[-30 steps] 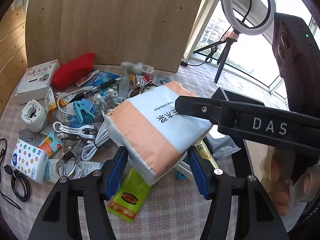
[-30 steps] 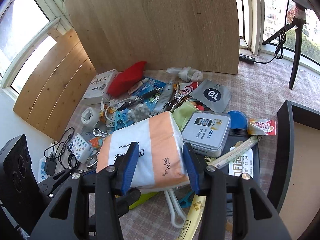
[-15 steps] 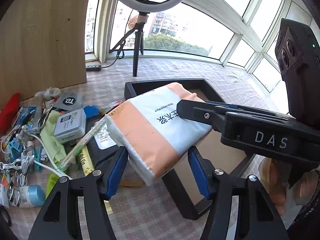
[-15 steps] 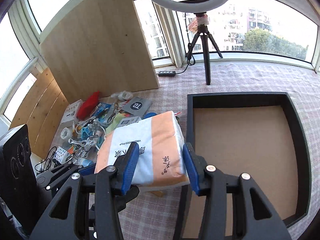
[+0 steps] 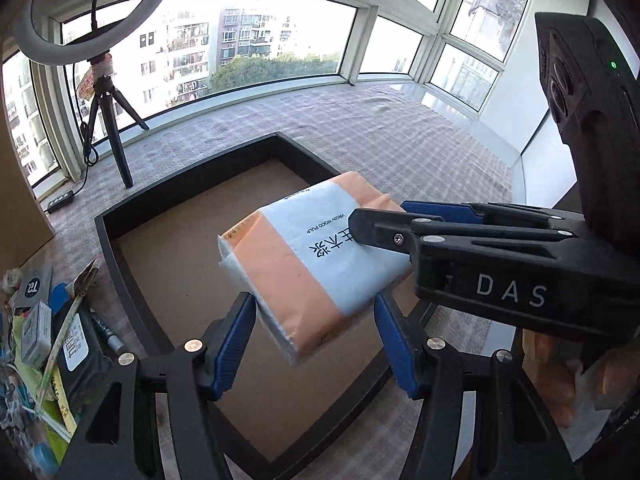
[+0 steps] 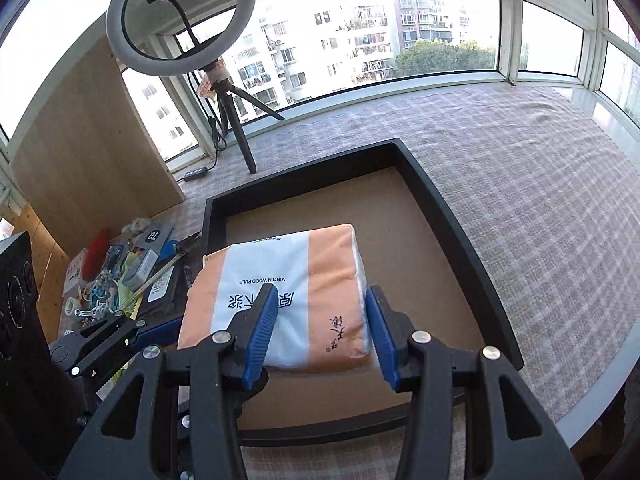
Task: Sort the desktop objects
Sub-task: 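Carry the tissue pack into the black tray and release it, then grasp the black wet-wipe pack with the right gripper while the left grasps the clear tin box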
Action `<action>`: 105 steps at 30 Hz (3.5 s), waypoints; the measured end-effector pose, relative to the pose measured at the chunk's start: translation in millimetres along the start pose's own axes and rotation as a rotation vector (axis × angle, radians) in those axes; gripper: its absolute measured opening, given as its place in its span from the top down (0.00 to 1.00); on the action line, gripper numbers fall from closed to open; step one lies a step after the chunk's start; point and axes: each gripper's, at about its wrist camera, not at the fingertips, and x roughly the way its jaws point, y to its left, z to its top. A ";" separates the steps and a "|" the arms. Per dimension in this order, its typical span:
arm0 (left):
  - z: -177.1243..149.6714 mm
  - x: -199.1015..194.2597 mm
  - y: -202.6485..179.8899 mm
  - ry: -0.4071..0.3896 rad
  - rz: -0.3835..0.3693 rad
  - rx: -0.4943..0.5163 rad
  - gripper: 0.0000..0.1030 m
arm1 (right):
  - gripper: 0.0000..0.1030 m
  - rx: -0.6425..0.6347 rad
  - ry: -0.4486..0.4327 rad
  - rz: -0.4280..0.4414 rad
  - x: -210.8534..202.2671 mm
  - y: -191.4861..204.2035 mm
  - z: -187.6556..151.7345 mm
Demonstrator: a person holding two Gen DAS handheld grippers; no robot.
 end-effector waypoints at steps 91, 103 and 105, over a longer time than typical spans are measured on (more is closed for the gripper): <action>-69.0 -5.4 326.9 0.207 0.233 -0.585 0.34 | 0.40 -0.205 0.631 0.243 196.7 225.2 7.9; -69.7 -8.0 328.4 0.194 0.228 -0.597 0.34 | 0.68 -0.173 0.610 0.303 201.3 246.1 5.0; -69.7 -8.1 328.4 0.192 0.227 -0.597 0.34 | 0.75 -0.149 0.598 0.328 199.1 244.3 9.1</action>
